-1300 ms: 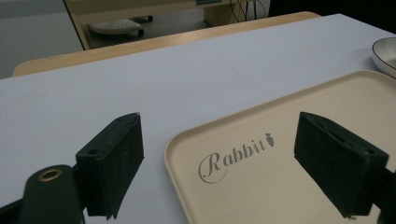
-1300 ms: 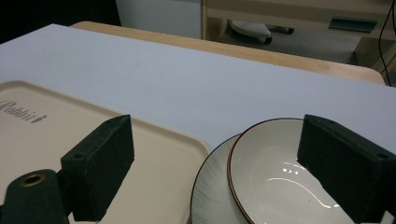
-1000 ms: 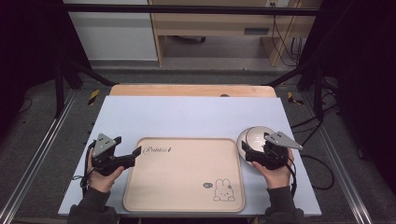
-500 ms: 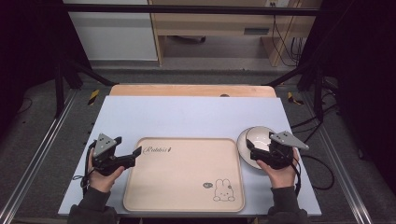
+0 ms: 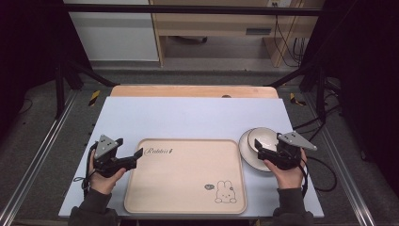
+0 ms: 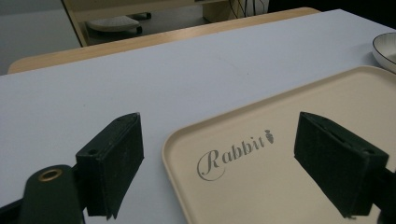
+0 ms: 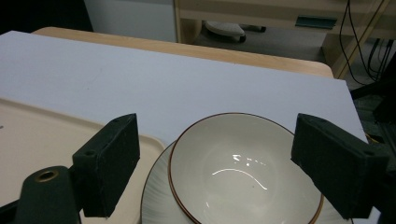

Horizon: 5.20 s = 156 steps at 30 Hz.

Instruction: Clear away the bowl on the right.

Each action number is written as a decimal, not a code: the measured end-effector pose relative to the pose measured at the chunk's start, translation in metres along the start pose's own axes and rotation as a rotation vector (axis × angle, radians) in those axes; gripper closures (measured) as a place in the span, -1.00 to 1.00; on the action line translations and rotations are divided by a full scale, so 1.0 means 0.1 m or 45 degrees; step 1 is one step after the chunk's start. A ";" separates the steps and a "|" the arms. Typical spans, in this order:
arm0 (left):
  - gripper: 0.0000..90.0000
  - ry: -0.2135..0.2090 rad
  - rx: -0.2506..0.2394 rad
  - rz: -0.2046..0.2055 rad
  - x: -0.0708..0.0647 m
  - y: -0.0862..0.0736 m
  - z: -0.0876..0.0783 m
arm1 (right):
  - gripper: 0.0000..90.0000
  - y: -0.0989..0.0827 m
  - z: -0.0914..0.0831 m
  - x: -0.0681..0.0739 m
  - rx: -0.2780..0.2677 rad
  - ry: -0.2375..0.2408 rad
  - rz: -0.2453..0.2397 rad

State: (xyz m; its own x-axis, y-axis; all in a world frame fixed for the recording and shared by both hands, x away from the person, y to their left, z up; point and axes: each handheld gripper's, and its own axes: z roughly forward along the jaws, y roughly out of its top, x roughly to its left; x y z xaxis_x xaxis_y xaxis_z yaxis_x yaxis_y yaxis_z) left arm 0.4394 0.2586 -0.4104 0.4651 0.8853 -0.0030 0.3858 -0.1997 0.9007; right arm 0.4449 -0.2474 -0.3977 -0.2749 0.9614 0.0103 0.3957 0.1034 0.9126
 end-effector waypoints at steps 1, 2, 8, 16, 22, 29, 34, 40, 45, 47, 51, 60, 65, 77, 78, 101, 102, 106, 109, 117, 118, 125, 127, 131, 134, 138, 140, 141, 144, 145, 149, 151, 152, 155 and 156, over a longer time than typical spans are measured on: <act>-0.66 0.000 0.000 -0.001 0.00 0.00 0.00 | -0.64 0.00 -0.01 -0.02 0.004 -0.008 0.005; -0.66 0.000 0.001 0.001 0.00 0.00 0.00 | -0.64 0.00 -0.01 -0.03 0.002 -0.013 0.008; -0.66 0.002 0.001 0.001 0.00 0.00 0.01 | -0.62 -0.01 0.00 -0.08 0.006 -0.029 0.013; -0.66 0.000 0.004 0.002 0.00 -0.01 0.01 | -0.56 -0.01 0.00 -0.11 0.013 -0.053 0.007; -0.66 0.000 0.006 0.001 0.00 -0.01 0.01 | -0.54 -0.02 0.00 -0.15 0.026 -0.062 0.015; -0.66 -0.003 0.013 0.007 -0.01 -0.01 0.03 | -0.54 -0.03 0.03 -0.18 0.038 -0.072 -0.007; -0.66 -0.003 0.015 0.008 -0.01 -0.01 0.03 | -0.53 -0.03 0.04 -0.20 0.038 -0.072 0.002; -0.66 -0.004 0.016 0.011 -0.01 -0.02 0.03 | -0.51 -0.03 0.08 -0.25 0.070 -0.092 0.019; -0.66 -0.002 0.011 0.005 0.00 -0.01 0.03 | -0.43 -0.03 0.11 -0.30 0.107 -0.115 0.043; -0.66 -0.001 0.009 0.002 0.00 -0.01 0.02 | -0.40 -0.01 0.13 -0.34 0.120 -0.130 0.053; -0.66 0.002 0.009 0.003 0.00 -0.01 0.02 | -0.40 0.02 0.17 -0.38 0.145 -0.144 0.050; -0.66 0.008 0.012 0.007 0.01 -0.01 0.02 | -0.35 0.15 0.29 -0.46 0.197 -0.161 0.089; -0.66 0.009 0.018 0.004 0.01 -0.02 0.03 | -0.34 0.14 0.41 -0.51 0.245 -0.182 0.110; -0.66 0.003 0.031 0.009 0.01 -0.05 0.06 | -0.30 0.06 0.53 -0.56 0.298 -0.155 0.118; -0.66 0.003 0.028 0.010 0.00 -0.04 0.06 | -0.29 0.05 0.54 -0.56 0.307 -0.157 0.113; -0.66 -0.001 0.030 0.008 0.01 -0.04 0.06 | 0.30 -0.11 0.63 -0.66 0.518 -0.143 0.159; -0.66 -0.001 0.030 0.008 0.01 -0.04 0.06 | 0.30 -0.11 0.63 -0.66 0.518 -0.143 0.159; -0.66 -0.002 0.028 0.005 0.01 -0.04 0.06 | 0.43 -0.13 0.64 -0.68 0.552 -0.134 0.182; -0.66 -0.001 0.029 0.006 0.01 -0.04 0.06 | 0.50 -0.14 0.65 -0.68 0.578 -0.114 0.218; -0.66 0.001 0.033 0.008 0.01 -0.04 0.06 | 0.60 -0.16 0.67 -0.70 0.597 -0.112 0.224; -0.66 0.001 0.033 0.007 0.01 -0.04 0.06 | 0.62 -0.15 0.67 -0.71 0.601 -0.103 0.236; -0.66 0.002 0.037 0.011 0.01 -0.05 0.07 | 0.69 -0.16 0.69 -0.72 0.610 -0.080 0.283; -0.66 0.002 0.039 0.010 0.01 -0.05 0.07 | 0.71 -0.17 0.70 -0.72 0.614 -0.077 0.286; -0.66 0.003 0.036 0.008 0.01 -0.05 0.07 | 0.72 -0.16 0.70 -0.72 0.618 -0.078 0.311; -0.66 0.003 0.039 0.009 0.01 -0.05 0.07 | 0.73 -0.17 0.70 -0.74 0.615 -0.072 0.309; -0.66 0.002 0.039 0.008 0.01 -0.05 0.08 | 0.74 -0.16 0.69 -0.73 0.616 -0.072 0.336; -0.66 0.002 0.039 0.008 0.01 -0.05 0.08 | 0.74 -0.16 0.70 -0.74 0.614 -0.076 0.332; -0.66 0.002 0.040 0.009 0.01 -0.05 0.08 | 0.75 -0.16 0.70 -0.73 0.614 -0.072 0.344; -0.66 0.002 0.039 0.007 0.01 -0.05 0.08 | 0.77 -0.16 0.69 -0.74 0.612 -0.073 0.356; -0.66 0.002 0.040 0.008 0.01 -0.05 0.08 | 0.77 -0.16 0.69 -0.74 0.611 -0.076 0.362; -0.66 0.001 0.043 0.010 0.01 -0.05 0.08 | 0.78 -0.16 0.69 -0.74 0.609 -0.078 0.367; -0.66 0.001 0.042 0.008 0.01 -0.05 0.08 | 0.78 -0.15 0.69 -0.74 0.609 -0.078 0.373; -0.66 0.001 0.041 0.008 0.01 -0.05 0.08 | 0.79 -0.16 0.69 -0.74 0.605 -0.079 0.377; -0.66 0.001 0.041 0.009 0.00 -0.05 0.08 | 0.79 -0.16 0.69 -0.74 0.600 -0.078 0.379; -0.66 0.001 0.042 0.009 0.00 -0.05 0.08 | 0.80 -0.16 0.69 -0.75 0.598 -0.084 0.368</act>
State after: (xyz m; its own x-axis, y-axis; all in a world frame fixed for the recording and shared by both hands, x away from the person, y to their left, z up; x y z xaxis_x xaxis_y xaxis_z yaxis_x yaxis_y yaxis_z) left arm 0.4441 0.2565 -0.4183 0.4673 0.8841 0.0041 0.4085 -0.2200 0.8859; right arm 0.5194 -0.3034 -0.4410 -0.0479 0.9798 0.1941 0.7994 -0.0789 0.5955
